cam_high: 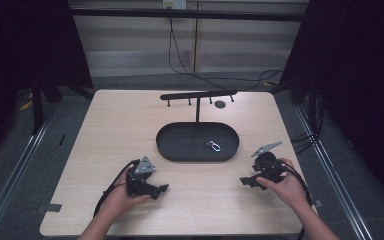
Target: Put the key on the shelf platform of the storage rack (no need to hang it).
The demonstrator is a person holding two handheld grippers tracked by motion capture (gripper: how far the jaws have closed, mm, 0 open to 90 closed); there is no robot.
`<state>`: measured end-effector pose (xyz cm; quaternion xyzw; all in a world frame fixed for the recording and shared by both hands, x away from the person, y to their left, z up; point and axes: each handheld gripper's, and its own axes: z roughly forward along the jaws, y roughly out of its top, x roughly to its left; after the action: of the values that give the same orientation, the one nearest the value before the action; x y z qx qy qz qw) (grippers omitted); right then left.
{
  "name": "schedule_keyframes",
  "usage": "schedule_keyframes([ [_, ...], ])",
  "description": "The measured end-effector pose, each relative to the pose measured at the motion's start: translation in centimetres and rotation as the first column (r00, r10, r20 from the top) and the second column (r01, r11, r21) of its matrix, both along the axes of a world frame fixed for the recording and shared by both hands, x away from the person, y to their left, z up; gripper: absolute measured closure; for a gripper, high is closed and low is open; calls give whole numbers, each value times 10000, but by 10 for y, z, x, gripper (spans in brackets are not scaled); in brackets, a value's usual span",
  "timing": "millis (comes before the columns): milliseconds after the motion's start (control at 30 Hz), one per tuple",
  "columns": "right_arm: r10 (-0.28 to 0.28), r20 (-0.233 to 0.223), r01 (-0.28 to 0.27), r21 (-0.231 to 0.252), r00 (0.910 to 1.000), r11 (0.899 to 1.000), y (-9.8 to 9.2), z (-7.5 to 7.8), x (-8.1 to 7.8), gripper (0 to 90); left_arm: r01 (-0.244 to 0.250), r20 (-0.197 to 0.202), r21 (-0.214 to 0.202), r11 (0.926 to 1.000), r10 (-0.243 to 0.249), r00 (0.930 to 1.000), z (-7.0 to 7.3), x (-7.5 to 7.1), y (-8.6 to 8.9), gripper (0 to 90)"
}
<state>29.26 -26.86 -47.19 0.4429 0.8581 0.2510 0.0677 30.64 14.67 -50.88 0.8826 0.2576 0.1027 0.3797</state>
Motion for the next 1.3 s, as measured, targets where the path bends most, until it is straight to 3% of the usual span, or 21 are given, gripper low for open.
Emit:
schedule_keyframes([
  [367, 81, -147, -82, -78, 9999, 9999, -11, -12, -9, 244, 3, 0, 3, 10000, -3, 10000, 0, 0, 0, 149],
  [533, -8, 148, 7, 71, 9999, 10000, -17, -15, -12, 239, 19, -9, 35, 10000, -19, 10000, 0, 0, 0, 149],
  [733, 198, 1034, -184, -142, 9944, 9997, -20, -20, -20, 230, 16, -13, 36, 10000, -16, 10000, 0, 0, 0, 149],
  [900, 36, 1524, -70, 218, 9883, 9997, -21, -25, -26, 210, 12, -16, 28, 10000, -12, 10000, 0, 0, 0, 149],
  [1100, -351, 2263, 185, 751, 9734, 9970, -25, -33, -36, 202, 18, -23, -4, 10000, -18, 10000, 0, 0, 0, 149],
  [1200, -543, 2840, 223, 1147, 9573, 9932, -28, -39, -40, 203, 15, -33, -1, 10000, -15, 10000, 0, 0, 0, 149],
  [1300, -581, 2849, 263, 1142, 9568, 9931, -28, -39, -40, 202, -7, -26, 17, 10000, 7, 10000, 0, 0, 0, 150],
])
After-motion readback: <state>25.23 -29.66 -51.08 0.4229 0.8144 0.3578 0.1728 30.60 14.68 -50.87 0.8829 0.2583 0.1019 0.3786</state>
